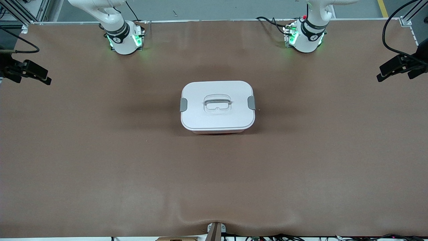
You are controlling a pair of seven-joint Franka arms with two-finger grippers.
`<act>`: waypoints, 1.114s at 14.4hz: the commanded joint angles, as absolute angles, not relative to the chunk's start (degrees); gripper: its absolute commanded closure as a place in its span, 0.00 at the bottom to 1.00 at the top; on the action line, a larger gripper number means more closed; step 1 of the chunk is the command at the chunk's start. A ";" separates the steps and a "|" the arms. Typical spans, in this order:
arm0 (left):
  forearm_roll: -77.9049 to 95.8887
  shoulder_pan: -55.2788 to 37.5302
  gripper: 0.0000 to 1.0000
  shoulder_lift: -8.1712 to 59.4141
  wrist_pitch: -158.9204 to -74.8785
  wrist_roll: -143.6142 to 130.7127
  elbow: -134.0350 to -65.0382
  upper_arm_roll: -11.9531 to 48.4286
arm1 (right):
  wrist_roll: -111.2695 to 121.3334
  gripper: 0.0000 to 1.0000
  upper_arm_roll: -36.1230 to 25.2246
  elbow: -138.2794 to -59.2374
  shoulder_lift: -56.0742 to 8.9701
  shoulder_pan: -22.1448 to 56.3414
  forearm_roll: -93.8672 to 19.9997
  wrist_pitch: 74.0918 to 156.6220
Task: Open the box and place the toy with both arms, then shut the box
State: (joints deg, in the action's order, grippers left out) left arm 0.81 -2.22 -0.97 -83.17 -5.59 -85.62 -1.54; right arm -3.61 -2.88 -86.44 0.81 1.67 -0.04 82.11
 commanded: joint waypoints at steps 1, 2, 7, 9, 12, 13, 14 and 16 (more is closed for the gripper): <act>-0.35 -2.20 0.00 -0.97 -83.67 -5.36 -85.78 -1.32 | -3.96 0.00 -2.72 -85.87 0.88 1.50 0.35 81.56; -0.26 -2.20 0.00 -0.88 -83.67 -5.36 -85.78 -1.32 | -4.04 0.00 -2.72 -85.96 0.88 1.67 0.35 81.56; -0.09 -1.76 0.00 -0.53 -83.67 -5.63 -85.78 -1.41 | -3.87 0.00 -2.72 -85.96 0.79 1.76 0.35 81.56; 0.00 -1.67 0.00 -0.53 -83.67 -5.63 -85.78 -1.41 | -3.78 0.00 -2.72 -85.96 0.79 1.67 0.35 81.65; 0.09 -1.85 0.00 -0.44 -83.67 -5.80 -85.78 -1.41 | -3.78 0.00 -2.64 -85.96 0.79 1.84 0.35 81.56; 0.09 -1.85 0.00 -0.44 -83.67 -5.80 -85.78 -1.41 | -3.78 0.00 -2.64 -85.96 0.88 1.85 0.35 81.56; 0.00 -1.85 0.00 -0.44 -83.67 -5.80 -85.78 -1.41 | -3.78 0.00 -2.64 -85.87 0.88 1.76 0.35 81.56; -0.09 -1.85 0.00 -0.44 -83.67 -5.71 -85.78 -1.41 | -3.78 0.00 -2.55 -85.96 0.88 2.02 0.26 81.48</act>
